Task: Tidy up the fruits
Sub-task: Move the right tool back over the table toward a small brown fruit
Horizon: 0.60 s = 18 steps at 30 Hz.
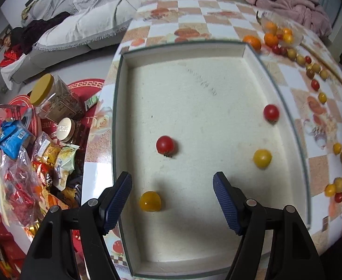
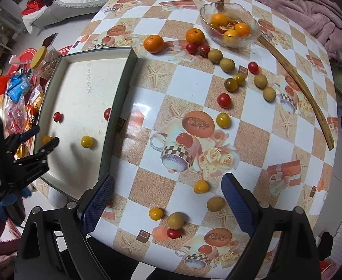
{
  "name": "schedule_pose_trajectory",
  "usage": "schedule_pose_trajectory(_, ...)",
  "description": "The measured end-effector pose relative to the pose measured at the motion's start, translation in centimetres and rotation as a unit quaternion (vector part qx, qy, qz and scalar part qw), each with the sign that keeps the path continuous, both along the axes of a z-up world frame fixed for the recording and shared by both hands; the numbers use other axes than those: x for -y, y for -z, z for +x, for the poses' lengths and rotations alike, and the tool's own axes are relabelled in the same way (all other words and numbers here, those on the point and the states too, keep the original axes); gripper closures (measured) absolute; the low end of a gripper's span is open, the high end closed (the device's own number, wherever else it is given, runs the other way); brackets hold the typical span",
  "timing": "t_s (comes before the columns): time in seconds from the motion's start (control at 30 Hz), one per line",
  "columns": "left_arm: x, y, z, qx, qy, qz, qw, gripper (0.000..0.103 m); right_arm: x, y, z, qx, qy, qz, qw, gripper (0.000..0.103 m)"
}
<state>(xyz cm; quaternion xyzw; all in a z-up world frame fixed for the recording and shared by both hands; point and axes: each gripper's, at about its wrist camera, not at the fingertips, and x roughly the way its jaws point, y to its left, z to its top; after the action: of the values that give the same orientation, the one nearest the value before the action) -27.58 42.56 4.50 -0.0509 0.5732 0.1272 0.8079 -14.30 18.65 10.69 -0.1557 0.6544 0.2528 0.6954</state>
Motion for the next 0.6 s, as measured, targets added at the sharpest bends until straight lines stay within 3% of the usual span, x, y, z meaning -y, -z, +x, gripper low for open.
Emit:
schedule_pose_trajectory(0.17,1.4,-2.7,0.0,0.048,-0.009,-0.02,0.9986,0.03,1.4,-0.1,0.2,-0.006,0.017,0.006,1.0,0.009)
schedule_pose_trajectory(0.37,3.7,-6.4,2.1,0.089,0.025,-0.028,0.9953,0.029,3.6,-0.4,0.4,-0.005,0.038,0.016,0.999,0.009)
schedule_pose_trajectory(0.6,6.4,-8.3,5.2,0.066,0.062,-0.037,0.9952,0.029,7.7,-0.4,0.9,-0.004,0.088,0.023,0.996,0.009)
